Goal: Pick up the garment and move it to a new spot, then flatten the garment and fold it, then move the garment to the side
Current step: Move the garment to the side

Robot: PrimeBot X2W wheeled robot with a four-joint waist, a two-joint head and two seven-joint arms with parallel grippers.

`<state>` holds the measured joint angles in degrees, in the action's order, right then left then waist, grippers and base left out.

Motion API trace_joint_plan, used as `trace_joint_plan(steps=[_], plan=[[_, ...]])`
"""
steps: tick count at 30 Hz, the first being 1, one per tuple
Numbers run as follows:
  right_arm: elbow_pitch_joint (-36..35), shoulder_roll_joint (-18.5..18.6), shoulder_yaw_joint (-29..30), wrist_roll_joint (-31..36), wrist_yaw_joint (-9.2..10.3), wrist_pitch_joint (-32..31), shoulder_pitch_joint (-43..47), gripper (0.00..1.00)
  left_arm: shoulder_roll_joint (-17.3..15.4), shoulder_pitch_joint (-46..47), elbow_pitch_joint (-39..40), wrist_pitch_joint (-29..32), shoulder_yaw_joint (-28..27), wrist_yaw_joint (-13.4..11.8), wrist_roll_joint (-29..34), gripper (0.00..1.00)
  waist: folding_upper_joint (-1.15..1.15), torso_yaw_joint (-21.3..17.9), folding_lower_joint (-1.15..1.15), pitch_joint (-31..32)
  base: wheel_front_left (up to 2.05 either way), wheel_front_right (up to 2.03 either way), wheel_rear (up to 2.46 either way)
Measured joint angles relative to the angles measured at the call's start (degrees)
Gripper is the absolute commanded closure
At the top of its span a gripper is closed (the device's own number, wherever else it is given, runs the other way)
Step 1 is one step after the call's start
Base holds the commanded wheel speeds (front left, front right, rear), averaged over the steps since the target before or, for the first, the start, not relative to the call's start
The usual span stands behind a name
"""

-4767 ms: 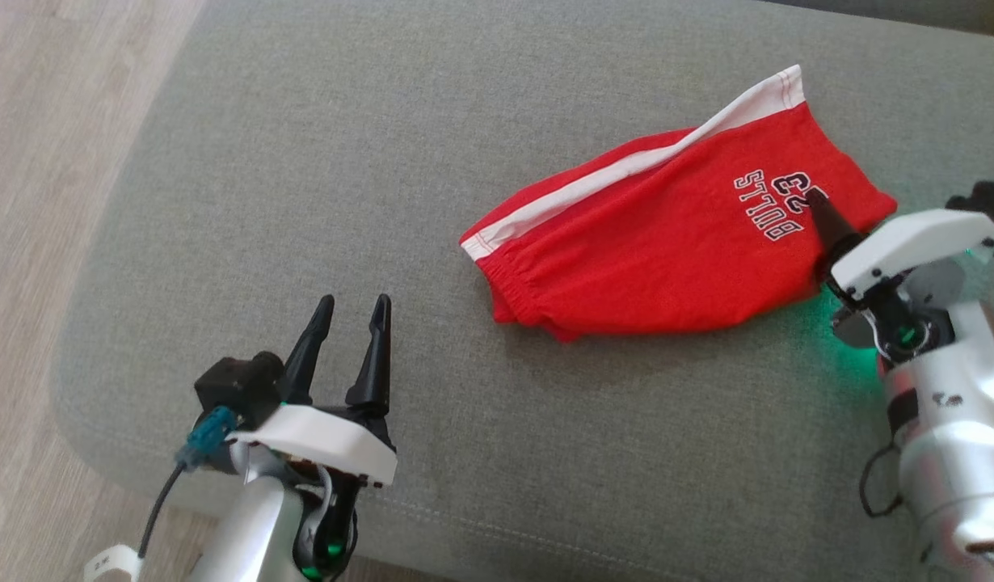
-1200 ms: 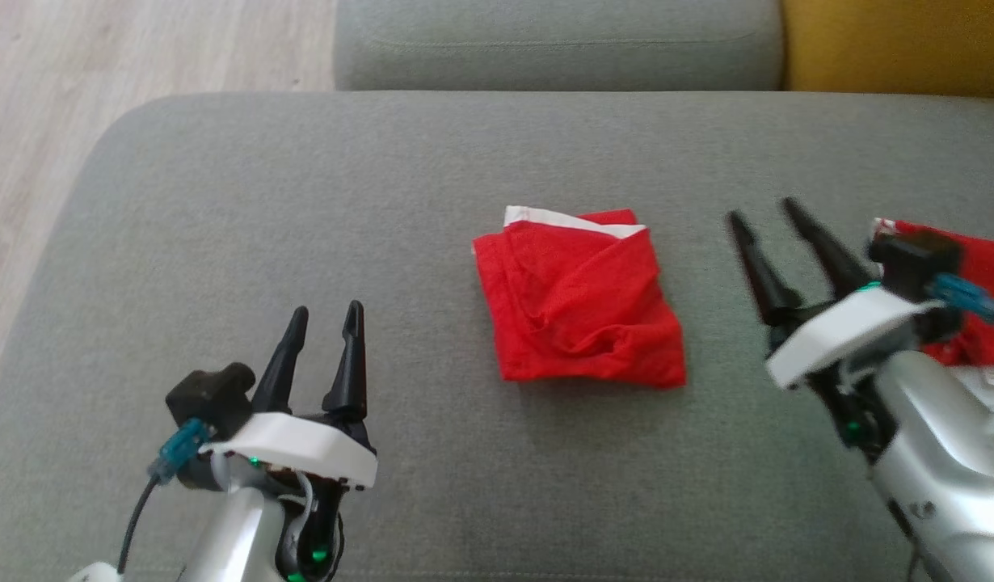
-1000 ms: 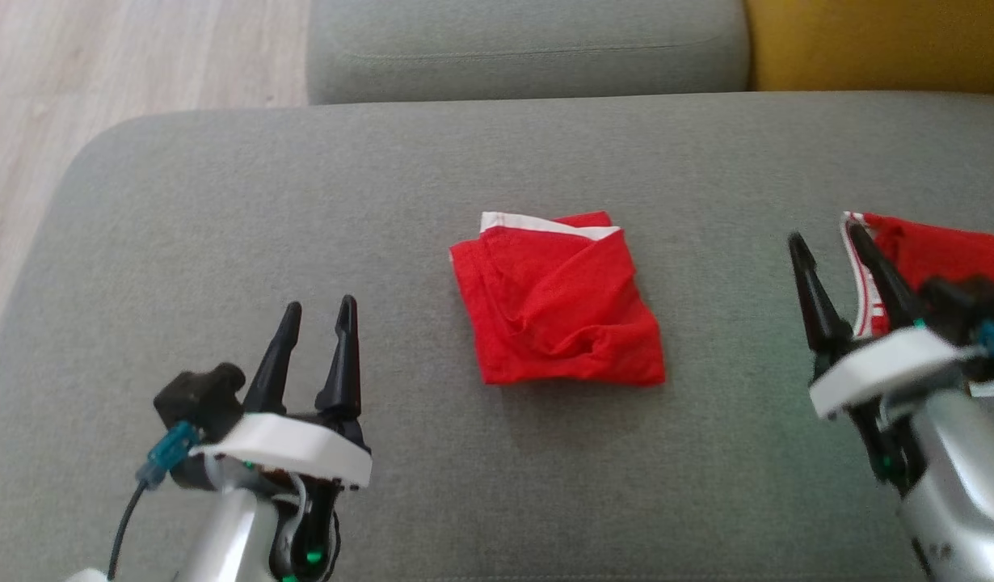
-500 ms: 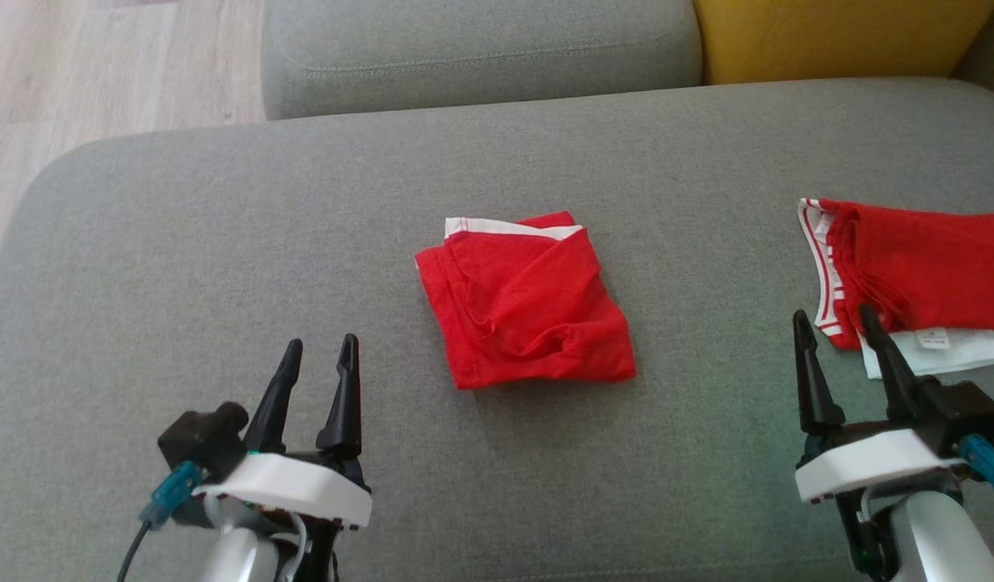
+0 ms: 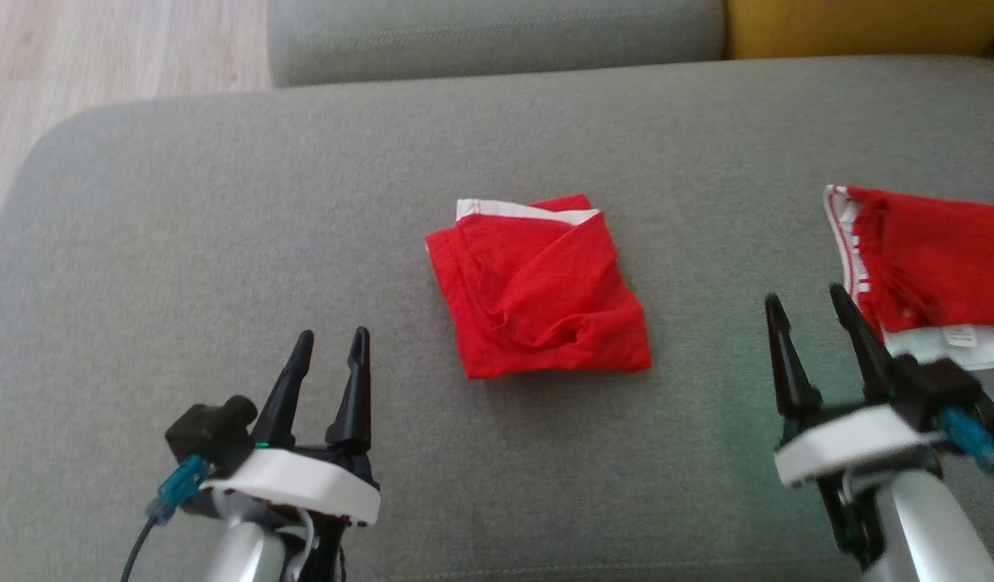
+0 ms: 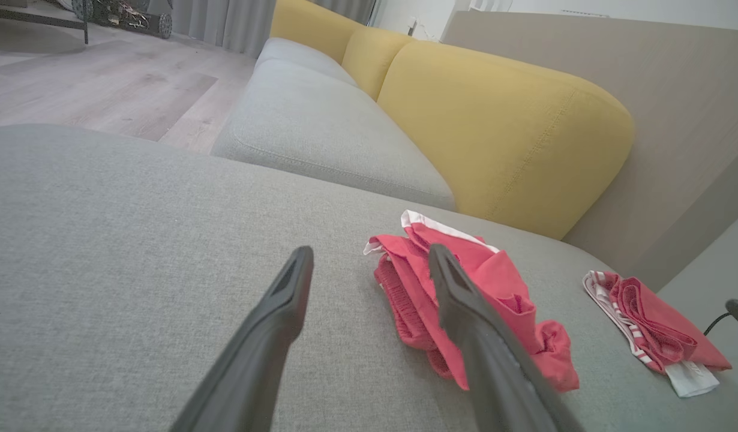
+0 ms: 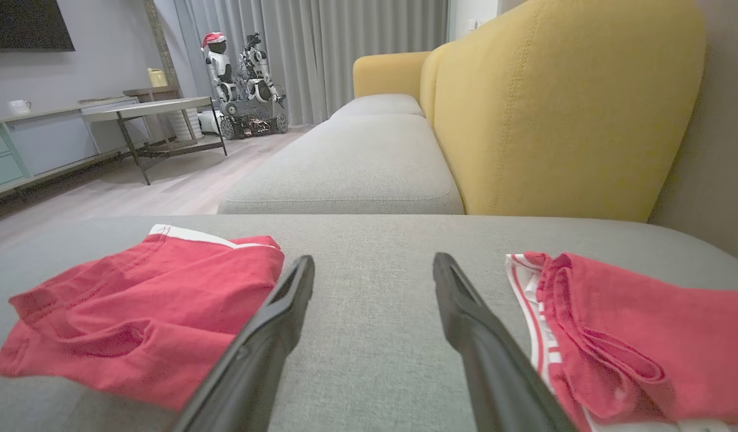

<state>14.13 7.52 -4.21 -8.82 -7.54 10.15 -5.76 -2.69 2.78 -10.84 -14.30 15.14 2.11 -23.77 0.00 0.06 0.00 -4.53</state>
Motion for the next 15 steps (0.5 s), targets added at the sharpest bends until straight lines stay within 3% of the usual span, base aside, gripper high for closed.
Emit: trace_joint_plan(steps=[15], plan=[[13.23,2.86,-8.86,-13.32,0.0,-9.29,-14.07,0.0,0.01,4.13,-1.59,0.0,1.86,0.42,0.01,0.0,0.0,6.69,0.0,-5.15,0.0,0.0,0.0]])
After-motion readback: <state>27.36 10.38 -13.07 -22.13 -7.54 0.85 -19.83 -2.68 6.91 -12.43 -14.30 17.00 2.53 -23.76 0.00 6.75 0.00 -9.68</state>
